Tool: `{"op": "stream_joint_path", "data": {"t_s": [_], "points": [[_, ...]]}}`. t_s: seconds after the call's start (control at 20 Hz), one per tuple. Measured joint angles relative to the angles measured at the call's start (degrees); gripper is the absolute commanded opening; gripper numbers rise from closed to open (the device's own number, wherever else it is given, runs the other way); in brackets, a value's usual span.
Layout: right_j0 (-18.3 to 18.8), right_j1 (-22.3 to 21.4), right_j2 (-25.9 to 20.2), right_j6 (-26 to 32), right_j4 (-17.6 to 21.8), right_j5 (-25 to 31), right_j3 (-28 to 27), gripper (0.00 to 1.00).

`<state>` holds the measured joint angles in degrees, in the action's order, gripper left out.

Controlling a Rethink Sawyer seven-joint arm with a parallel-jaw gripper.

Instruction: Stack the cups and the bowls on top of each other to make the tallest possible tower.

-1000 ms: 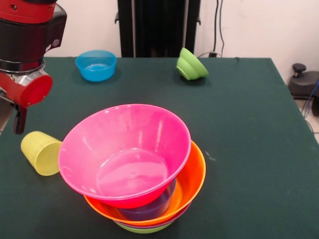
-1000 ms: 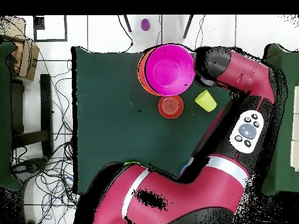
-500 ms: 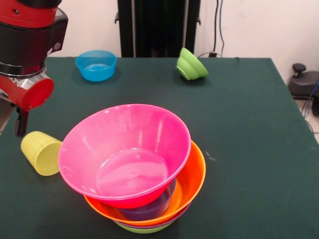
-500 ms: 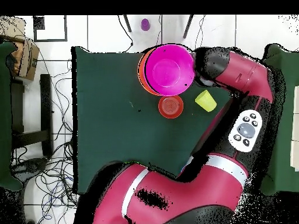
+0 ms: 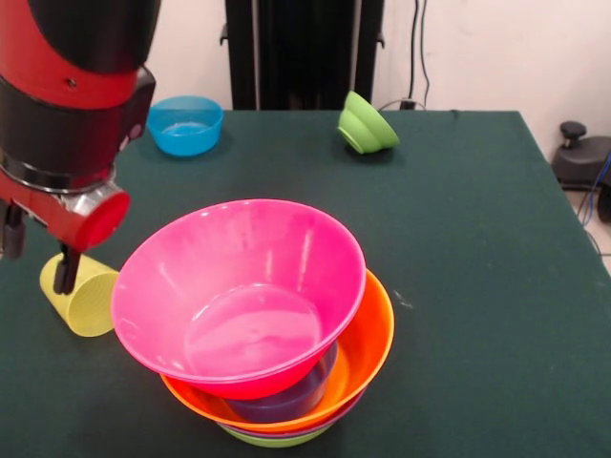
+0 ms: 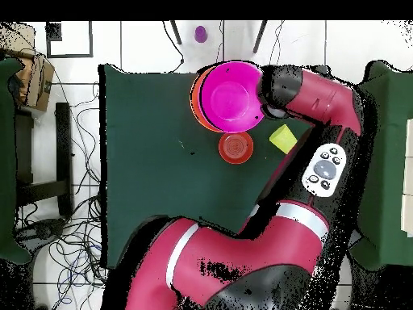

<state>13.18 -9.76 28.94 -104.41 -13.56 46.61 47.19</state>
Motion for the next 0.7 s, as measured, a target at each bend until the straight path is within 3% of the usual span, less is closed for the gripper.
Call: {"op": "stream_joint_path", "data": {"t_s": [0.4, 0.7], "points": [[-1.0, 4.2, 2.2, 0.0, 0.0, 0.2, -4.0, 1.00], [-2.1, 8.1, 5.6, 0.0, 0.0, 4.2, -7.5, 1.00]]}}
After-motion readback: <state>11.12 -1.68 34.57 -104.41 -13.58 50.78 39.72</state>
